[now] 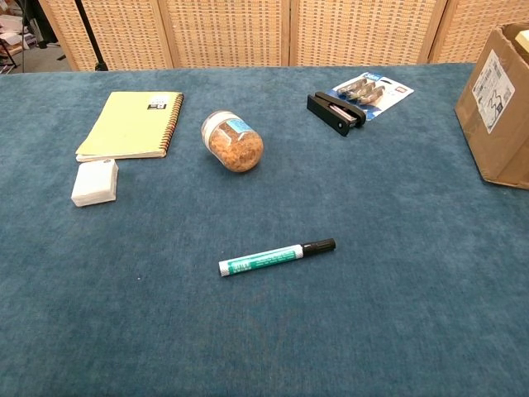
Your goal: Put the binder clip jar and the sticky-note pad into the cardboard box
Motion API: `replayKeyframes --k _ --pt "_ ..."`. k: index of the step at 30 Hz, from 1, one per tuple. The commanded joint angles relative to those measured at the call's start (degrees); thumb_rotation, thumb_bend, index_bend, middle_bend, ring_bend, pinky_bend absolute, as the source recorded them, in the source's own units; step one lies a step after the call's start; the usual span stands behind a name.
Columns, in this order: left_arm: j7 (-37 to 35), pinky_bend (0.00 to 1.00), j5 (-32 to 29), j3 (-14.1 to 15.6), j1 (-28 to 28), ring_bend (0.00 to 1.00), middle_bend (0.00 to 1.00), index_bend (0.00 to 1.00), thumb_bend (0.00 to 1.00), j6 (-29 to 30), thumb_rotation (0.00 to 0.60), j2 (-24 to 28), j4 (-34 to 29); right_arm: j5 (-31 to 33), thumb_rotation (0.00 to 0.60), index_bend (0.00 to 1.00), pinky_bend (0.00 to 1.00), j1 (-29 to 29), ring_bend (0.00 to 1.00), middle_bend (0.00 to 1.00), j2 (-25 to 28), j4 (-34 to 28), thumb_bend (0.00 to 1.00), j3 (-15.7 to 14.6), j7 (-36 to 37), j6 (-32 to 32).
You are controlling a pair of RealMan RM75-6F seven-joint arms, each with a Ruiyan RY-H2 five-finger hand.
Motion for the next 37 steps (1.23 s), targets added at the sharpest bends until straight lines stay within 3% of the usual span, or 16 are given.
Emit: replayKeyframes --k 1,3,5,14,19,24,32,37 --pt "-0.03 0.00 -0.05 -0.03 0.00 0.00 0.00 0.00 0.00 0.01 0.600 0.04 -0.01 2.11 0.600 0.16 0.16 0.46 0.09 0.08 0.92 -1.27 0.13 -0.16 -1.88 -2.32" --pt "-0.12 0.00 -0.07 -0.04 0.02 0.00 0.00 0.00 0.00 0.03 0.600 0.08 0.01 2.92 0.600 0.08 0.16 0.52 0.02 0.01 1.22 -2.06 0.09 0.00 -2.88 -2.41" --pt "-0.18 0.00 -0.08 -0.06 0.01 0.00 0.00 0.00 0.00 0.02 0.600 0.07 0.04 3.41 0.600 0.04 0.16 0.47 0.00 0.00 1.44 -2.63 0.06 0.14 -3.64 -2.09" --pt "-0.53 0.00 0.28 0.06 0.10 0.00 0.00 0.00 0.00 0.24 0.600 0.15 0.01 2.96 0.600 0.04 0.16 -0.90 0.00 0.00 5.31 -8.20 0.05 1.49 -3.62 1.84" --pt "-0.71 0.00 0.51 0.10 0.26 0.00 0.00 0.00 0.00 0.62 0.600 0.14 0.10 -2.37 0.600 0.04 0.16 -5.02 0.00 0.00 9.76 -15.24 0.05 1.85 0.50 10.24" --pt "-0.69 0.00 1.10 0.19 0.28 0.00 0.00 0.00 0.00 0.97 0.600 -0.12 0.38 -12.02 0.600 0.04 0.16 -12.17 0.00 0.00 10.85 -18.99 0.05 -1.24 7.47 22.08" --pt "-0.76 0.00 1.58 0.16 0.29 0.00 0.00 0.00 0.00 1.44 0.600 -0.67 1.07 -19.98 0.600 0.04 0.12 -18.75 0.00 0.00 6.17 -15.13 0.00 -5.39 8.72 33.13" --pt "-1.84 0.00 2.10 -0.04 0.19 0.00 0.00 0.00 0.00 1.89 0.600 -0.98 2.13 -23.55 0.600 0.04 0.08 -26.18 0.00 0.00 -0.16 -10.56 0.00 -10.87 9.06 39.99"
